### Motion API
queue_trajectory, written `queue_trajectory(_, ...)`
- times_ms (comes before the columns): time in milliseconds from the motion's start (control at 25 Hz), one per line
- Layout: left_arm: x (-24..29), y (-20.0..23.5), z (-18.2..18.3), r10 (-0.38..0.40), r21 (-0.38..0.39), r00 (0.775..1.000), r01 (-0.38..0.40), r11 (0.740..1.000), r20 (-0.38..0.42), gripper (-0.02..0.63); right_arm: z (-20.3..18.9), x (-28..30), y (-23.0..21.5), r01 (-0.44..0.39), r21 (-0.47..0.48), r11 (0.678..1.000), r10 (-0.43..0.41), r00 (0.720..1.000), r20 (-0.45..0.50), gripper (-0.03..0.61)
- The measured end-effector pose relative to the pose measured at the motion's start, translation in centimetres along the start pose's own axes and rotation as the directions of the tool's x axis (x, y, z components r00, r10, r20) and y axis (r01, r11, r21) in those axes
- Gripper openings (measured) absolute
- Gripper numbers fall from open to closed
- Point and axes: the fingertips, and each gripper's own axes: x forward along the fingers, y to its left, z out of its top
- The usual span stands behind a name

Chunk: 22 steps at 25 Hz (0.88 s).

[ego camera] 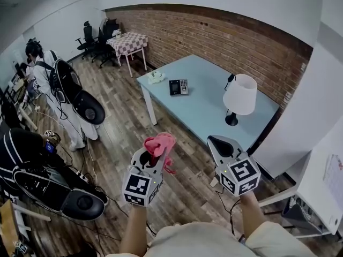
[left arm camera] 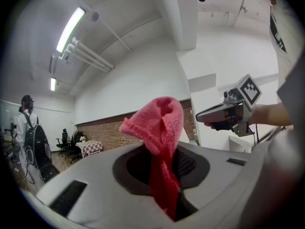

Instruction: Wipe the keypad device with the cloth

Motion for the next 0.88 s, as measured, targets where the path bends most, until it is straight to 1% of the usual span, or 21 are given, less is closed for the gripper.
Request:
queue_trajectory(40,-0.1,0.2,0.0,-0.001,0.0,1.0,0.001,1.0,0.004,0.101,0.2,0.2,0.4,-0.018,0.009,1.0,0.018,1.0,0.01,0.008)
queue_trajectory(160,-0.5,1.0,-0.3,-0.007,-0.005,1.0,0.007,1.0,0.014,0.101,1.0,0.5,1.9,-0.081,0.085,0.993,0.077,0.996,0.049,0.009)
queue_trajectory(200,-0.7,1.2,-0.3,-0.009,-0.007,1.0,0.009,1.0,0.017,0.101,1.2,0.7,2.3,-0.092,0.094,0.991,0.088,0.995,0.051,0.008)
queue_trajectory(240,-0.8,1.5,-0.3,-0.011,-0.009,1.0,0.011,1.0,0.019,0.101,1.3,0.9,2.6,-0.094,0.082,0.992,0.09,0.995,0.047,0.008)
queue_trajectory(400,-1.6,2.9,-0.8,-0.016,-0.007,1.0,0.016,1.0,0.026,0.101,0.6,2.0,3.7,-0.045,-0.042,0.998,0.045,0.999,0.001,0.008)
queue_trajectory(480,-2.1,3.6,-1.1,-0.02,-0.008,0.999,0.02,1.0,0.027,0.101,0.1,2.5,4.2,-0.015,-0.07,0.997,0.013,1.0,-0.021,0.008)
queue_trajectory(560,-2.6,4.1,-1.5,-0.024,-0.009,0.999,0.025,1.0,0.025,0.101,-0.4,2.8,4.6,0.006,-0.058,0.998,-0.008,0.999,-0.031,0.008)
queue_trajectory(680,-2.9,4.9,-2.3,-0.031,-0.013,0.999,0.031,0.999,0.014,0.101,-0.8,3.1,5.0,0.025,-0.007,1.0,-0.025,0.999,-0.034,0.008)
queue_trajectory(880,-2.5,5.0,-3.8,-0.05,-0.029,0.999,0.05,0.998,-0.004,0.101,-2.0,3.3,4.9,0.013,0.051,0.999,-0.011,0.999,-0.045,0.008)
